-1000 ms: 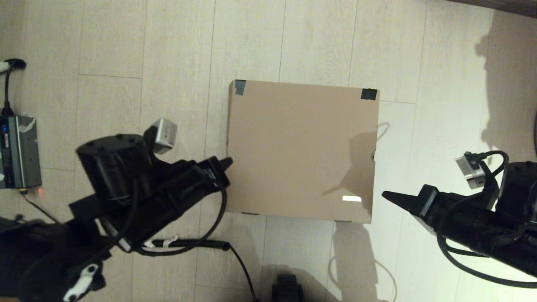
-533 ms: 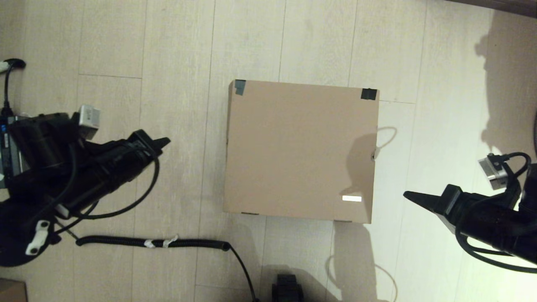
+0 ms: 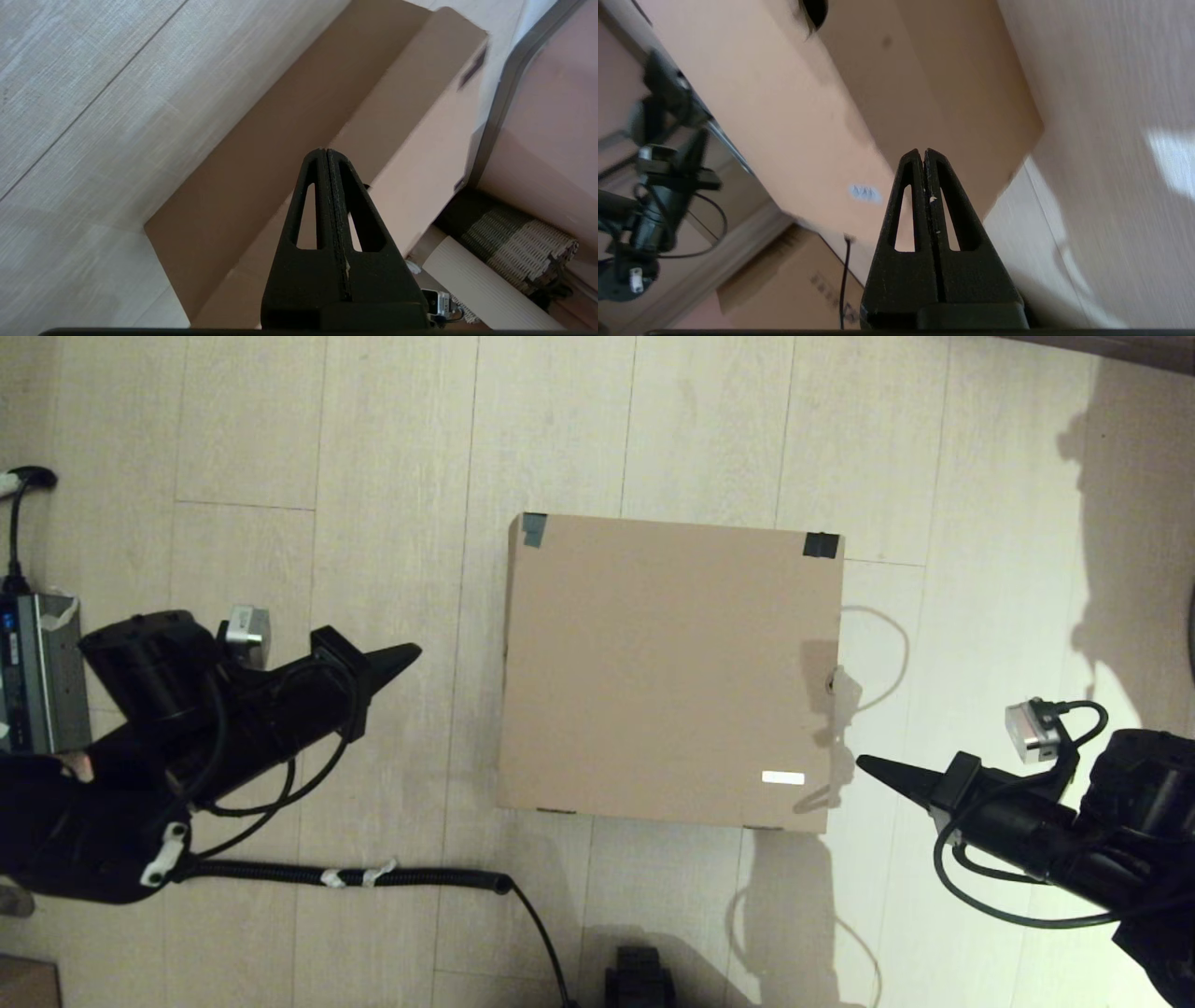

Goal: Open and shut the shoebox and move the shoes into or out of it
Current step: Open the shoe box

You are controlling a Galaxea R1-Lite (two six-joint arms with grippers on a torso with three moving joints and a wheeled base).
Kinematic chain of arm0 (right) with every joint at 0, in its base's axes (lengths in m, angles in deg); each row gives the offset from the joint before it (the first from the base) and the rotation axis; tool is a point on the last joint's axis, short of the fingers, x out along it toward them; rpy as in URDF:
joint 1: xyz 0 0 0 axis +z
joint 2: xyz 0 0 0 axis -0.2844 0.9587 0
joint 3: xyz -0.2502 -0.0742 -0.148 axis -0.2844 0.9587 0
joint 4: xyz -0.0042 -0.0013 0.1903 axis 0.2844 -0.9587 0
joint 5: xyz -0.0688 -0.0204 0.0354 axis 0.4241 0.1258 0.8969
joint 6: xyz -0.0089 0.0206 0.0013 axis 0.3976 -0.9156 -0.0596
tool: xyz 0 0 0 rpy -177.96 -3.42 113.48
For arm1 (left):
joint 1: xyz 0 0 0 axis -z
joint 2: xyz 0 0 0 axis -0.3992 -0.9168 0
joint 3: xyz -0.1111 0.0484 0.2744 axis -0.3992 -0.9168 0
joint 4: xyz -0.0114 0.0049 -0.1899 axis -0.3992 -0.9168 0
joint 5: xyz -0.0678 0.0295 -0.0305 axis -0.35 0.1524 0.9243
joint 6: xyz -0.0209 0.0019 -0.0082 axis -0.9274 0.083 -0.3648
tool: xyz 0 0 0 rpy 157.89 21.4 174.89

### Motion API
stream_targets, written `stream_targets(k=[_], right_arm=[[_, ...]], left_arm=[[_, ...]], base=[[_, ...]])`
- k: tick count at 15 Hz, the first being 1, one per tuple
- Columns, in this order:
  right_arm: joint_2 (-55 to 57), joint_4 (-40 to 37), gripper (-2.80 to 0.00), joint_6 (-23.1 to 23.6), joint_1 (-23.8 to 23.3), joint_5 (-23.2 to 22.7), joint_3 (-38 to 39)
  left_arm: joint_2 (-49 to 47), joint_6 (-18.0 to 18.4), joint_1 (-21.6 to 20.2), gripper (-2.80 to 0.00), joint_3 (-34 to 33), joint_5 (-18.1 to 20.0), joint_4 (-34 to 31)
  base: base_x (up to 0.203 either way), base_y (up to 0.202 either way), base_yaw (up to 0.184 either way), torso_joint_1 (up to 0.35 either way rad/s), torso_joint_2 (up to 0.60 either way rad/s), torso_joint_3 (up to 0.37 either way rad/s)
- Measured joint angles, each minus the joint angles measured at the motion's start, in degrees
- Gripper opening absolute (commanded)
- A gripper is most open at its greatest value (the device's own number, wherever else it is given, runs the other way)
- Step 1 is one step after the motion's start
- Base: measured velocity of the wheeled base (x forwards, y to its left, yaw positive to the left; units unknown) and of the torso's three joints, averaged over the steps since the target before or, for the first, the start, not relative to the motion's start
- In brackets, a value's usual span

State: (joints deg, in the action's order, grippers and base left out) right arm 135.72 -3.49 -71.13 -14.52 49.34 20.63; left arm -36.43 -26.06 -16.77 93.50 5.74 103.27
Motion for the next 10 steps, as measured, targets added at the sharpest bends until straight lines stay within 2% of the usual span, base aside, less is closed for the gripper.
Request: stream_targets(k=[2, 7, 10], right_arm=[[4.62, 4.37, -2.80, -0.76, -0.15, -0.17, -0.03], [10.75, 4.88, -2.80, -0.52, -0.24, -0.35, -1.94], [12.09, 4.88, -2.80, -0.53, -0.18, -0.43, -2.75]], left_arm=[[-1.38, 0.02, 1.26, -2.80, 0.29, -0.05, 0.41], [-6.18, 0.70, 4.99, -2.80, 1.10, -0.30, 4.92], [-10.29, 4.51, 6.64, -2.80, 1.19, -0.48, 7.97]], base=[[0.000, 0.000, 0.000, 0.000, 0.00, 0.000], [0.000, 0.000, 0.000, 0.000, 0.00, 0.000], [0.000, 0.000, 0.000, 0.000, 0.00, 0.000]])
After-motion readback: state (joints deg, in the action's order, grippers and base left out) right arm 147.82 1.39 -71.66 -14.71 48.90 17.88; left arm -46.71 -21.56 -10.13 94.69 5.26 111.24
